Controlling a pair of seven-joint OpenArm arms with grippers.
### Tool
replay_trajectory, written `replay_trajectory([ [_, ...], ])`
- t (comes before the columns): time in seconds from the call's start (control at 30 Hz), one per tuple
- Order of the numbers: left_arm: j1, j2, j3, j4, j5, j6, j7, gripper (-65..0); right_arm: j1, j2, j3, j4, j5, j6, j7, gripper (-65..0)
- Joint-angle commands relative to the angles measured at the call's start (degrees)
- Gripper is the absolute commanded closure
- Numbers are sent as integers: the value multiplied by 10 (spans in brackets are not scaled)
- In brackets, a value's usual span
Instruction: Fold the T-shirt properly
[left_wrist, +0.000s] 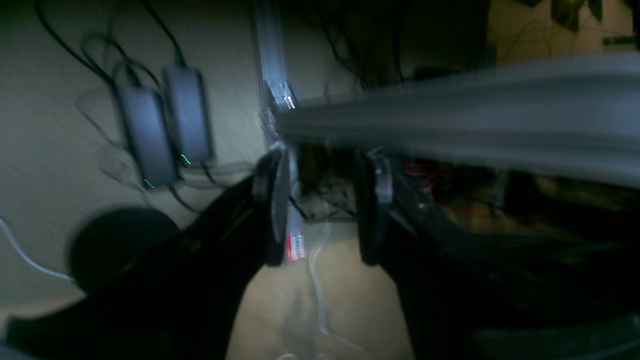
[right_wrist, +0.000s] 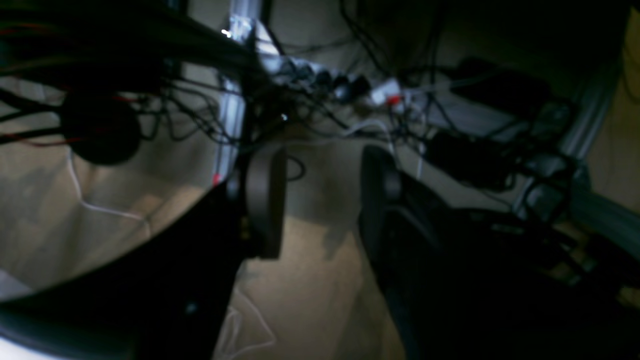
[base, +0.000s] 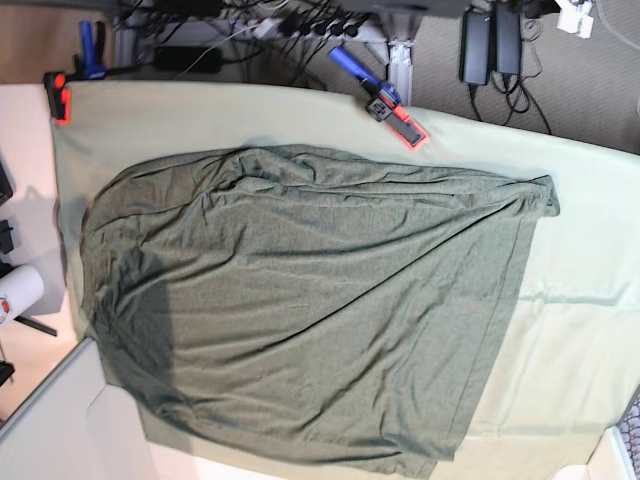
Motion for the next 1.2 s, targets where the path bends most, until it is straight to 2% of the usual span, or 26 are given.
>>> replay_trajectory([
  [0.0,25,-3,-11,36,-11,-11,-9,-250,-25,11,14,31,16,4,12,-248],
  [0.1,61,-5,-37,130,-35,-11,5,-250,-60,19,52,116,52,6,-2,-248],
  [0.23,90,-13,-63,251,-100,-11,53,-251,-72,20,111,215,126,6,-67,-248],
  [0.43,71,-48,-99,372,-160,-11,112,-264,-25,20,186,312,202,6,-123,-249],
  [0.47,58,-55,-103,379,-167,-11,125,-287,-9,20,198,318,216,6,-134,-249],
  [0.5,42,-62,-104,382,-172,-11,134,-312,7,20,210,321,231,6,-147,-252],
  [0.57,16,-77,-103,379,-173,-11,146,-355,39,19,228,321,257,5,-172,-309],
  [0.67,-20,-99,-102,363,-193,-11,146,-358,80,19,236,319,265,5,-181,-396],
  [0.73,-52,-109,-100,352,-201,-11,149,-358,106,18,236,314,263,5,-183,-399],
  [0.87,-123,-118,-71,290,-192,16,150,-358,142,19,236,298,227,5,-185,-399],
  [1.0,-189,-116,-19,203,-202,17,150,-357,144,18,236,290,224,5,-185,-399],
  [1.17,-251,-107,29,157,-198,17,151,-357,141,18,236,290,206,5,-185,-399],
])
